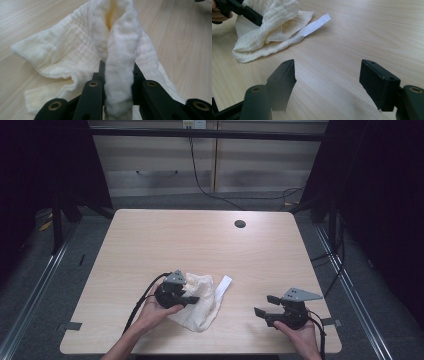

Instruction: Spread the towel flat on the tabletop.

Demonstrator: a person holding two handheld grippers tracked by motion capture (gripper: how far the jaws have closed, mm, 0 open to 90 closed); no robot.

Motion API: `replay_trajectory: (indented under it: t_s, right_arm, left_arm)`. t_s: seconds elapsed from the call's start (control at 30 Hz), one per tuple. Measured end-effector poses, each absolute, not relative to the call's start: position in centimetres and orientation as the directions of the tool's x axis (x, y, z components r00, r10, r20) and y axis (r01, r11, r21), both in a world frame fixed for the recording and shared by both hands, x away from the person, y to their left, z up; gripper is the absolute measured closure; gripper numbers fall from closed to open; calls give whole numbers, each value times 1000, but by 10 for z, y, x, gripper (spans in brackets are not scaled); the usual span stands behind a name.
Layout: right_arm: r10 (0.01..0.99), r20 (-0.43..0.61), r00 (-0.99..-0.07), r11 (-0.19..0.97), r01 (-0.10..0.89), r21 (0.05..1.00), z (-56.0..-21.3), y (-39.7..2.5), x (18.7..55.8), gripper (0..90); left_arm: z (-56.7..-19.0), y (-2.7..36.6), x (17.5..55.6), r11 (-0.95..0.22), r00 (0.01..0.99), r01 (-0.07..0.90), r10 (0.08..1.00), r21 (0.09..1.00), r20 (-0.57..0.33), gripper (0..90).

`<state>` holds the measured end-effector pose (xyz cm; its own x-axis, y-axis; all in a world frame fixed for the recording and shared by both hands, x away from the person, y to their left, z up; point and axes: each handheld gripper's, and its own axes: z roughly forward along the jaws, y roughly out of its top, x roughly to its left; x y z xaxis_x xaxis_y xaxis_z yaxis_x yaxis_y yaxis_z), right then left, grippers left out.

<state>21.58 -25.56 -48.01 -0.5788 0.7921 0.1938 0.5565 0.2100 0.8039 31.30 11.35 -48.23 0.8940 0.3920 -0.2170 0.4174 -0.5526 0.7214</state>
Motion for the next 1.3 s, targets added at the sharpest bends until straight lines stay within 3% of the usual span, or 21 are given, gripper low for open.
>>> replay_trajectory:
  t_s: [0.2,0.33,0.37,0.4,0.6,0.83,1.03,1.3]
  right_arm:
    - [786,196,-586,214,557,803,-481,-254,216,320]
    - [775,201,-599,226,560,797,-480,-252,216,352]
    - [775,201,-599,226,560,797,-480,-252,216,352]
    - [771,196,-606,236,558,796,-479,-250,216,379]
    - [746,185,-640,276,550,788,-475,-240,226,427]
    - [703,194,-684,284,521,805,-463,-217,266,510]
    - [656,196,-729,320,504,802,-462,-190,309,598]
    - [629,180,-756,386,505,772,-474,-160,344,628]
  left_arm:
    - [-482,108,302,-566,910,390,356,726,-212,730]
    - [-481,112,301,-551,901,409,372,727,-224,560]
    - [-479,114,301,-536,896,420,372,732,-241,560]
    - [-477,116,301,-524,890,432,379,734,-253,467]
    - [-461,139,293,-509,884,410,426,757,-192,322]
    - [-456,178,296,-431,849,443,484,786,-213,274]
    - [-476,207,305,-383,773,516,593,766,-224,267]
    - [-482,213,312,-361,759,533,604,765,-243,264]
